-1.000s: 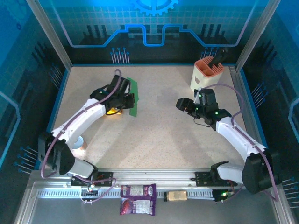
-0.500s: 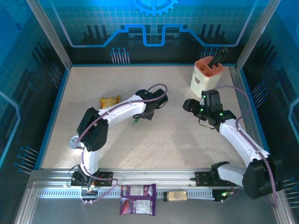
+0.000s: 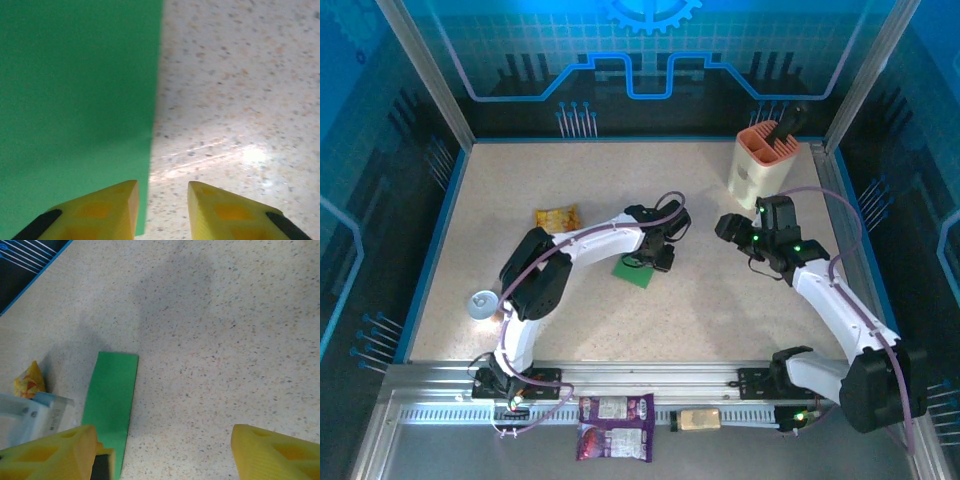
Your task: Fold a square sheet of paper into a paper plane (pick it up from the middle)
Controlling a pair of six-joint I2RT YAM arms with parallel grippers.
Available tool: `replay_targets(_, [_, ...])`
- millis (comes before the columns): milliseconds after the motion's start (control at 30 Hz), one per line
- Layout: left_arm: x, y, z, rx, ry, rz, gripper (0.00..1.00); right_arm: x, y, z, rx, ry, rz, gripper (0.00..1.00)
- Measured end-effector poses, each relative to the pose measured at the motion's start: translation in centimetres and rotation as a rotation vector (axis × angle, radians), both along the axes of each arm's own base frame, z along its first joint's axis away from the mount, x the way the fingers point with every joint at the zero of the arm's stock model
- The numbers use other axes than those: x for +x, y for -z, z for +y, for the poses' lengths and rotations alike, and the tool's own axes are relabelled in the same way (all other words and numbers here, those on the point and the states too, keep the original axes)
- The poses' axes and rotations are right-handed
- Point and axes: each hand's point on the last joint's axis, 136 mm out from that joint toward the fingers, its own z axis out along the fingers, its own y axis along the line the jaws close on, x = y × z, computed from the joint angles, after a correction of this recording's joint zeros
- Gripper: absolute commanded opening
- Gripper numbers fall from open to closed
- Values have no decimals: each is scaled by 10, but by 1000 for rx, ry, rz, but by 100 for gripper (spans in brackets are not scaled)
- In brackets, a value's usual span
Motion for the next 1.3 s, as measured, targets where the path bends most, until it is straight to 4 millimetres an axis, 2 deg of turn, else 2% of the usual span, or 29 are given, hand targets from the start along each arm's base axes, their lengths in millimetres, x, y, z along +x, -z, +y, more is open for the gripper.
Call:
replay_targets(67, [-1, -1, -3, -68, -7, 16, 39, 2, 0, 4, 14, -12, -2, 69])
replay_targets(133, [0, -10, -2, -150, -20, 5, 44, 3, 3, 9, 25, -31, 4, 68])
replay_targets(200, [2, -30, 2, -241, -41, -29, 49, 3, 10, 20, 26, -64, 21, 65])
replay_targets(333, [13, -80, 19, -400, -107, -139, 60, -3, 32, 61, 18, -182, 82, 54])
replay_targets(433, [25, -103, 47, -471, -195, -215, 70, -8, 49, 97, 3, -279, 131, 41])
replay_targets(533, [29, -105, 79, -490, -285, -239, 76, -8, 63, 137, -14, -368, 170, 32])
replay_targets(667, [21, -91, 109, -481, -373, -223, 85, -9, 82, 182, -33, -466, 206, 28])
replay_targets(767, [13, -83, 124, -480, -421, -217, 89, -11, 99, 205, -51, -510, 237, 27])
replay_targets(900, [8, -81, 139, -491, -469, -225, 90, -10, 120, 216, -77, -531, 276, 26])
replay_targets(1100, [9, -82, 145, -505, -502, -230, 91, -13, 147, 213, -153, -597, 324, 25])
replay_targets(1300, [9, -85, 138, -543, -486, -218, 93, -13, 148, 210, -201, -747, 284, 25])
